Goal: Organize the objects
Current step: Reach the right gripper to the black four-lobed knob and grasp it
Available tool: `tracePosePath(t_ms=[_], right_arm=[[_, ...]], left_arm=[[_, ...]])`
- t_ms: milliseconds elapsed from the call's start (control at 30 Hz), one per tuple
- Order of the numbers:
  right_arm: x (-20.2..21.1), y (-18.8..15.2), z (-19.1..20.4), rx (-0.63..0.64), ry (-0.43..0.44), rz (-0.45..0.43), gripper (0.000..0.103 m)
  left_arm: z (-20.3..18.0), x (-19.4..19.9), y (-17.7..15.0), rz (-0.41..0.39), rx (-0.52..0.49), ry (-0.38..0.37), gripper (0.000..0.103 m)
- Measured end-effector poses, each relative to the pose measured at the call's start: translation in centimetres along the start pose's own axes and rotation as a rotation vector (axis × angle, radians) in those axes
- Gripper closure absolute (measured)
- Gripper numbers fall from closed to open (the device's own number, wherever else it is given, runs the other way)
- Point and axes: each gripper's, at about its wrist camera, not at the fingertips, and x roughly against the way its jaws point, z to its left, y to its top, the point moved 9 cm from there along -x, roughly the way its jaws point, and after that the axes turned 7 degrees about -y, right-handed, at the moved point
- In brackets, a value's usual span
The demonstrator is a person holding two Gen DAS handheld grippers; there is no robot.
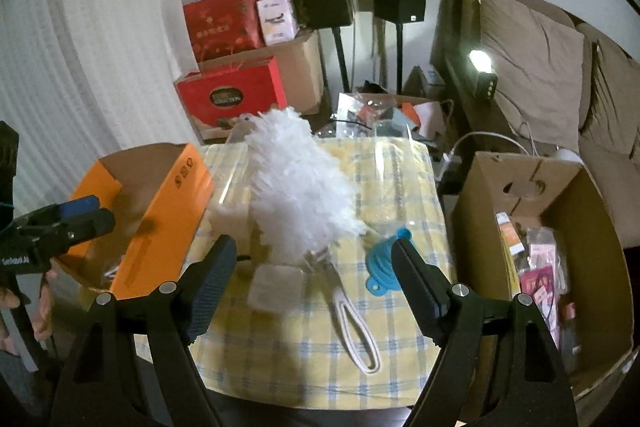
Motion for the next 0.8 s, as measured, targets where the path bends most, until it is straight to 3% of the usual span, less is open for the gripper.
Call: tracePosePath(t_ms=[333, 567, 800], right_arm=[[-1.2, -2.7, 1.1, 0.009, 0.05, 0.045, 0.023], [-3.1, -4.0, 5.1, 0.064, 0.127, 0.078, 0.03], [-5.4, -4.7, 10.1, 0.144, 0.19, 0.095, 0.036]], left_arm=[[-1.9, -2.3, -2.3, 0.041, -0.023, -0.016, 0.017], [0.0, -1.4, -2.7, 0.024, 0.048, 0.001, 0.016], [2.1, 0.0, -2.8, 0.005, 0.058, 0.062, 0.015]])
